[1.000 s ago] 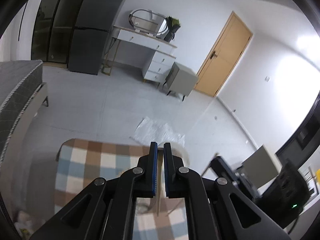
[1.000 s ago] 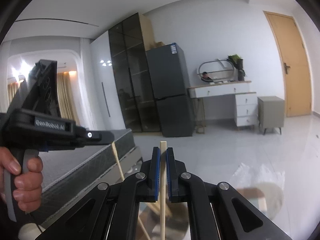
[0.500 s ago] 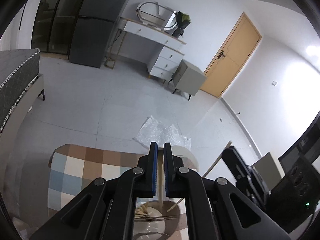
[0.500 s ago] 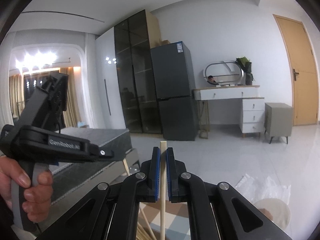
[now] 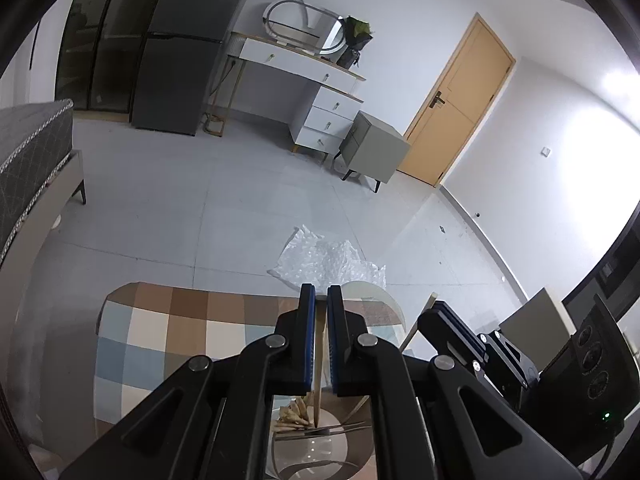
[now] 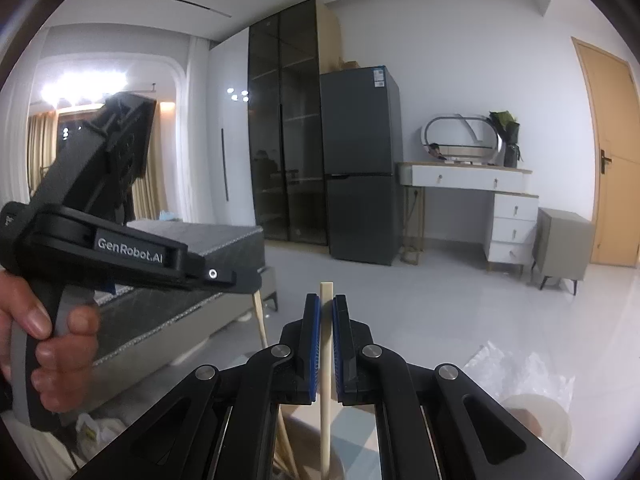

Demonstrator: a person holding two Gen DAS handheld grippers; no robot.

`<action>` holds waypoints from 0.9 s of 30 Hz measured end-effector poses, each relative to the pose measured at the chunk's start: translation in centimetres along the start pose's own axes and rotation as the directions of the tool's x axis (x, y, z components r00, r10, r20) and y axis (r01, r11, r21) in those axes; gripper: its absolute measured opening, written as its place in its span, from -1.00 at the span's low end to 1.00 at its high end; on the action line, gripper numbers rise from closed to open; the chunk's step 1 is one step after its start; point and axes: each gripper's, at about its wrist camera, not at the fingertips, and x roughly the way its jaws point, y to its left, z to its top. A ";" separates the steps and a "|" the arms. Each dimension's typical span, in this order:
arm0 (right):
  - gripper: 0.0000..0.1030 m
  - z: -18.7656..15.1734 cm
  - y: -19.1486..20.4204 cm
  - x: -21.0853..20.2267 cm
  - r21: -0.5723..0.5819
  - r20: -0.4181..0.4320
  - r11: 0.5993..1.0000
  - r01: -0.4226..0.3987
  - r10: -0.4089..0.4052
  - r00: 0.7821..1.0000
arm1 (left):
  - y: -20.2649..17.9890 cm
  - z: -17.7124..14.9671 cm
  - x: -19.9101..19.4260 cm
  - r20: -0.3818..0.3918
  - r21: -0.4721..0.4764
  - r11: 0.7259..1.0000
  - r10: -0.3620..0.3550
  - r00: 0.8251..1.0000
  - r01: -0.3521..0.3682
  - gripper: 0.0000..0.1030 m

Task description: Organize utensils

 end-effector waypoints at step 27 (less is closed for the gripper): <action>0.13 -1.3 0.0 -8.0 0.216 -0.078 0.976 0.009 0.008 0.997 | -0.5 -2.8 -5.7 -0.012 -0.013 0.990 0.143 0.990 -0.143 0.20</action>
